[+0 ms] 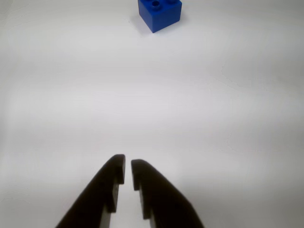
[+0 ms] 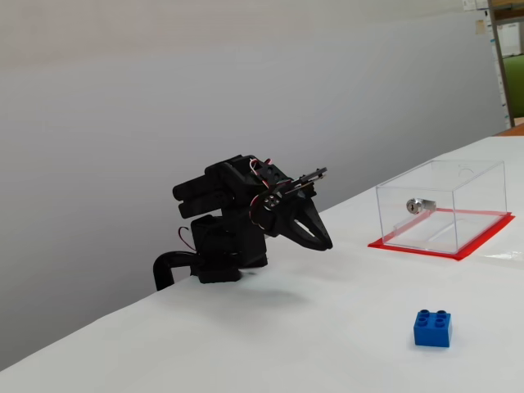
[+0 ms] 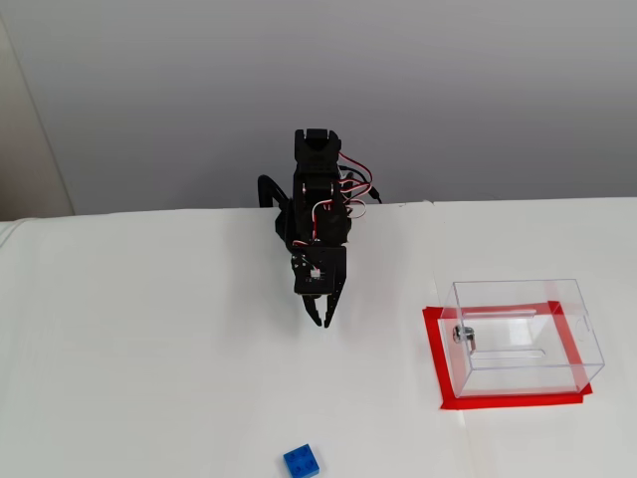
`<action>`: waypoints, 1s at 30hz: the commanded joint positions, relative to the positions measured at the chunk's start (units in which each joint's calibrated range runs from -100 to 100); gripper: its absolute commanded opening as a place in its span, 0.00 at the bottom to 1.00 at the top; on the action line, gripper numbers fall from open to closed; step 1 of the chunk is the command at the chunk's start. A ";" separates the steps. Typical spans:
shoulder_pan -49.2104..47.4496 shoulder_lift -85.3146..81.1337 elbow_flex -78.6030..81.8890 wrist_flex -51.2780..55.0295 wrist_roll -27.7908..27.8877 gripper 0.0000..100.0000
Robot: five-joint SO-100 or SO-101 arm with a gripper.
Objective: Pick the blue lego brick and place it into the transparent box
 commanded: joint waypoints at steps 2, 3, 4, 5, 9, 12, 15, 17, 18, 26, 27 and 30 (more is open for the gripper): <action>-0.06 -0.59 0.78 -0.24 -0.06 0.01; -0.06 -0.59 0.78 -0.24 -0.06 0.01; -0.06 -0.59 0.78 -0.24 -0.06 0.01; -0.06 -0.59 0.78 -0.24 -0.11 0.01; -0.06 -0.59 0.78 -0.24 -0.06 0.01; -0.06 -0.59 0.78 -0.24 -0.06 0.01; -0.06 -0.59 0.78 -0.24 -0.11 0.01; -0.06 -0.59 0.78 -0.24 -0.06 0.01; -0.28 -0.59 0.78 -0.24 0.10 0.01; 0.02 -0.59 0.78 -0.33 -0.22 0.01; 0.02 -0.59 0.78 -0.33 -0.11 0.01; -0.50 -0.59 0.78 -0.33 0.20 0.01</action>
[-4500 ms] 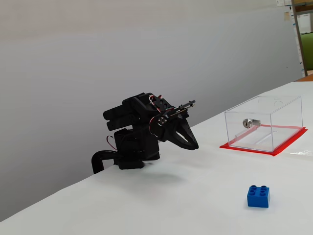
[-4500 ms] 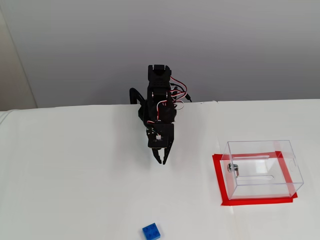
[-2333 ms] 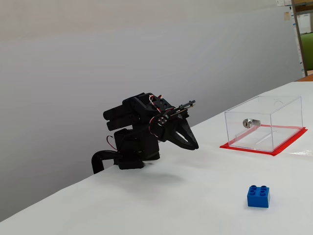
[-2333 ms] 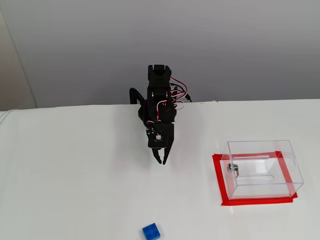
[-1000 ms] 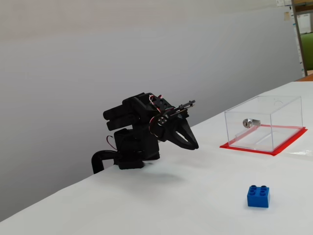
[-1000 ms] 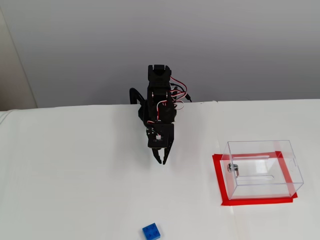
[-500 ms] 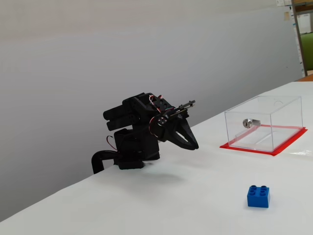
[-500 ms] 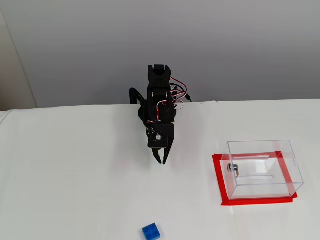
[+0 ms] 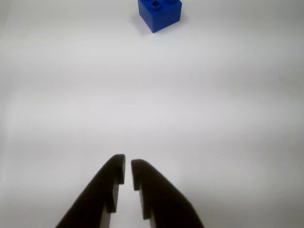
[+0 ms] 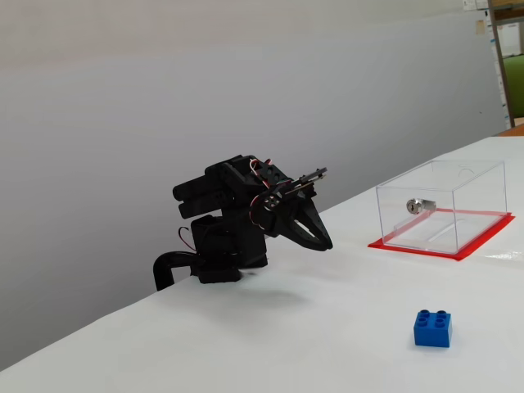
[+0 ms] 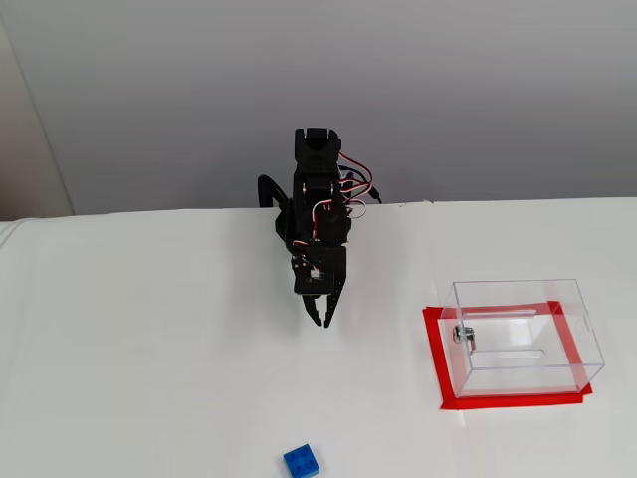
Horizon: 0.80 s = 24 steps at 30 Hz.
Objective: Pick the blue lego brick and place it into the transparent box
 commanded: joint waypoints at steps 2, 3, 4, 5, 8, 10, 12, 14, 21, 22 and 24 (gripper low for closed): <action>-0.50 -0.59 0.78 -0.33 0.30 0.01; -0.57 -0.59 0.78 -0.33 0.30 0.01; -0.65 -0.51 0.78 -0.33 0.30 0.01; -0.72 -0.51 0.69 -0.33 0.30 0.01; -1.54 -0.25 -0.85 -0.33 0.30 0.01; -2.94 0.17 -3.11 -0.33 0.30 0.01; -3.53 0.77 -5.37 -0.33 0.25 0.01; -3.46 1.78 -7.18 -0.24 0.04 0.01; -1.76 9.08 -15.23 -0.07 0.30 0.02; -1.09 10.44 -16.49 0.19 0.30 0.02; 0.09 13.07 -19.20 0.37 0.35 0.02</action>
